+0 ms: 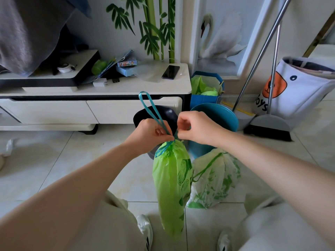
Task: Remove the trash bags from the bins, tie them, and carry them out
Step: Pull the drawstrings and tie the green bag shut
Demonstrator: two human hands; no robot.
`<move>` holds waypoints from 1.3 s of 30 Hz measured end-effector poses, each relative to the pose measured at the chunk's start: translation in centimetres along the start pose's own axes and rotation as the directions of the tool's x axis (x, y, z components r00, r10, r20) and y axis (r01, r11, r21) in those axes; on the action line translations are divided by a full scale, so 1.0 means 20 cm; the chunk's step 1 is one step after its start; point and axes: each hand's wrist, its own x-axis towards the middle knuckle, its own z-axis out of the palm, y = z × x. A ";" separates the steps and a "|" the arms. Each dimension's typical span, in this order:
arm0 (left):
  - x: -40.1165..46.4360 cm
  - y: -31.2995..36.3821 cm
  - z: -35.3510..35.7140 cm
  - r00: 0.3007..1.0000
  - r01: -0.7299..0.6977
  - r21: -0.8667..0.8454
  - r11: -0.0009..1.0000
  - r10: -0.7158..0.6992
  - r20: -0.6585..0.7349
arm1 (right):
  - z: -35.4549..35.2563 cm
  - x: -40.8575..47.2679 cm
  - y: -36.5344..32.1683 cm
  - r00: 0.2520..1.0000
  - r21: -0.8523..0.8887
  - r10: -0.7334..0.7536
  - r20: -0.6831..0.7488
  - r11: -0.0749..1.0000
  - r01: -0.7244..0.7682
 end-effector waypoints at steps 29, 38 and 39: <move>-0.06 -0.20 -0.10 0.975 0.164 0.064 0.984 -0.172 0.143 | -0.14 0.04 0.18 0.943 0.149 0.297 0.148 0.936 -0.319; -0.02 -0.29 -0.18 0.953 0.287 -0.095 0.953 -0.274 0.126 | -0.08 0.10 0.12 0.916 0.789 0.246 0.316 0.469 -0.398; -0.02 -0.29 -0.20 0.950 0.307 -0.128 0.943 -0.296 0.094 | -0.09 0.11 0.12 0.911 0.807 0.250 0.328 0.427 -0.407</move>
